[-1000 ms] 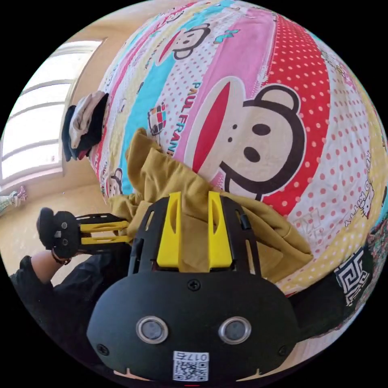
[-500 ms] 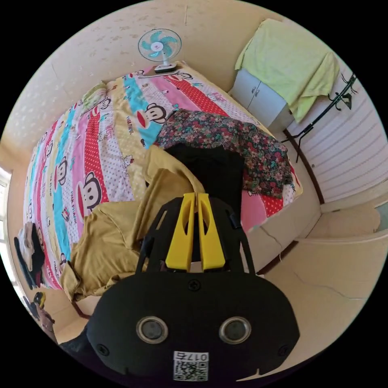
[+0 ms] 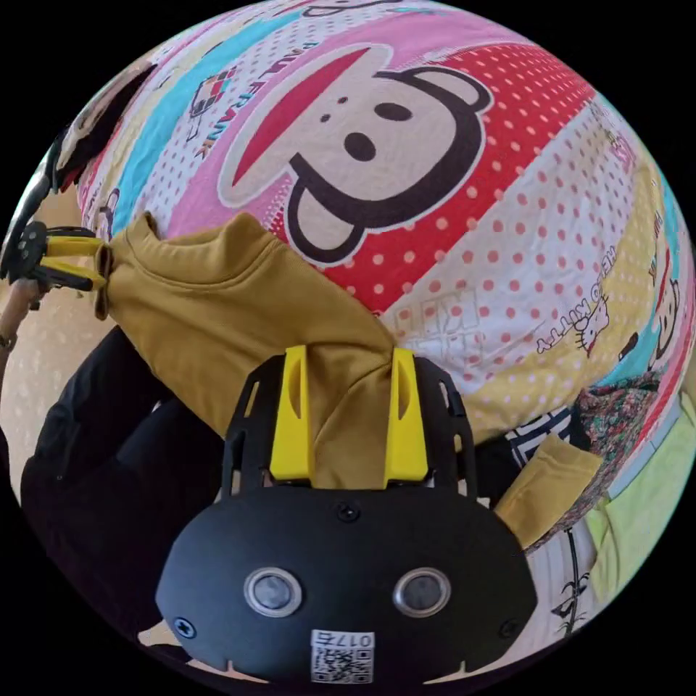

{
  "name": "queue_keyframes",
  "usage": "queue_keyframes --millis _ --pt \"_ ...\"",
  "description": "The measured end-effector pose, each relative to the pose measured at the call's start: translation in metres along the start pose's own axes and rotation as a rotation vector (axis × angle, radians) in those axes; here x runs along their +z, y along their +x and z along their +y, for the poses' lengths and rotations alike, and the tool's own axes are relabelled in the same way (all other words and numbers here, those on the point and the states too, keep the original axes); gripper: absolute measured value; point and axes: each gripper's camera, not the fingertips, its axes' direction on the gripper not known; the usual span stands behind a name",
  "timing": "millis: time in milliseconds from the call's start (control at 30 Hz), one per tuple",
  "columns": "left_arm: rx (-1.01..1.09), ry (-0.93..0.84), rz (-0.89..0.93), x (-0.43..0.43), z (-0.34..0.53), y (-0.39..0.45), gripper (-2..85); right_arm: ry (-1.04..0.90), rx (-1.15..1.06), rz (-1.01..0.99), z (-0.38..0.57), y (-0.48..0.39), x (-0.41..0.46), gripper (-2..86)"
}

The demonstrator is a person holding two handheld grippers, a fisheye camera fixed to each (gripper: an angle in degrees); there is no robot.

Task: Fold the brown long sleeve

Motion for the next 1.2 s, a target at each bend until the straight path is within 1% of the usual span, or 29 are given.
queue_keyframes --millis 33,100,133,167,233,300,367,400,433,500,567,600,633,700,767,800,833,900,933,967,1000,1033,1067,1133,1167,1200 --pt "0.078 -0.024 -0.076 0.013 0.010 0.014 8.0 -0.020 -0.001 0.010 -0.004 -0.004 -0.002 12.5" --pt "0.128 0.029 -0.131 0.015 0.035 0.024 6.4 -0.011 -0.011 0.008 -0.008 -0.021 -0.002 8.0" --pt "0.099 0.044 -0.106 0.014 0.051 0.019 6.4 0.000 -0.010 0.002 -0.007 -0.024 0.002 7.7" --pt "0.060 0.038 -0.103 0.015 0.059 0.013 6.4 0.048 0.027 -0.002 -0.003 -0.027 0.008 7.4" --pt "-0.145 0.061 -0.159 0.018 0.097 -0.018 7.9 0.141 0.112 -0.063 0.005 -0.024 0.016 7.3" --pt "-0.278 0.126 -0.177 0.017 0.125 -0.034 10.4 0.234 0.231 -0.183 0.016 -0.015 0.026 7.5" --pt "-0.290 0.264 -0.041 0.014 0.141 -0.033 11.8 0.275 0.275 -0.268 0.021 -0.011 0.032 7.8" --pt "-0.234 0.358 0.080 0.013 0.142 -0.025 12.1 0.282 0.282 -0.314 0.022 -0.011 0.035 8.3" --pt "-0.173 0.424 0.162 0.016 0.135 -0.013 12.5 0.281 0.283 -0.332 0.021 -0.011 0.036 8.7" --pt "-0.138 0.460 0.166 0.027 0.115 0.009 13.0 0.295 0.286 -0.320 0.022 -0.018 0.036 11.1" --pt "-0.138 0.403 0.100 0.052 0.084 0.031 13.4 0.294 0.293 -0.241 0.025 -0.026 0.038 12.2" --pt "-0.144 0.298 0.057 0.082 0.060 0.044 13.6 0.267 0.276 -0.206 0.025 -0.033 0.044 12.3" --pt "-0.162 0.250 0.003 0.108 0.045 0.059 13.6 0.249 0.258 -0.200 0.024 -0.037 0.048 12.3" --pt "-0.212 0.313 -0.101 0.119 0.044 0.089 13.4 0.187 0.182 -0.176 0.021 -0.059 0.067 10.3" --pt "-0.208 0.286 -0.190 0.124 0.039 0.123 11.4 0.118 0.142 -0.166 0.016 -0.077 0.075 7.6" --pt "-0.191 0.230 -0.252 0.129 0.036 0.146 8.1 0.075 0.168 -0.202 0.014 -0.085 0.078 6.0" --pt "-0.163 0.170 -0.231 0.136 0.035 0.164 3.4 0.080 0.190 -0.209 0.015 -0.090 0.076 5.7" --pt "-0.204 0.181 -0.160 0.137 0.051 0.180 2.1 0.240 0.276 -0.238 0.043 -0.113 0.046 4.5" --pt "-0.254 0.230 -0.107 0.130 0.071 0.184 1.6 0.288 0.304 -0.260 0.054 -0.118 0.035 4.3" --pt "-0.284 0.259 -0.074 0.124 0.083 0.184 1.3 0.393 0.354 -0.319 0.080 -0.128 0.010 4.0" --pt "-0.343 0.337 0.032 0.109 0.113 0.183 1.0 0.479 0.382 -0.361 0.108 -0.143 -0.013 3.8" --pt "-0.381 0.428 0.157 0.091 0.145 0.182 0.8 0.508 0.392 -0.361 0.122 -0.152 -0.024 3.7" --pt "-0.401 0.464 0.208 0.083 0.160 0.183 0.7 0.555 0.406 -0.318 0.149 -0.176 -0.043 3.6" --pt "-0.408 0.610 0.306 0.039 0.217 0.198 0.4 0.670 0.389 -0.232 0.193 -0.216 -0.069 3.5" --pt "-0.391 0.656 0.307 0.024 0.230 0.206 0.4 0.767 0.382 -0.199 0.224 -0.241 -0.086 3.5" --pt "-0.348 0.746 0.287 -0.009 0.255 0.224 0.4 0.869 0.396 -0.196 0.255 -0.263 -0.103 3.5"
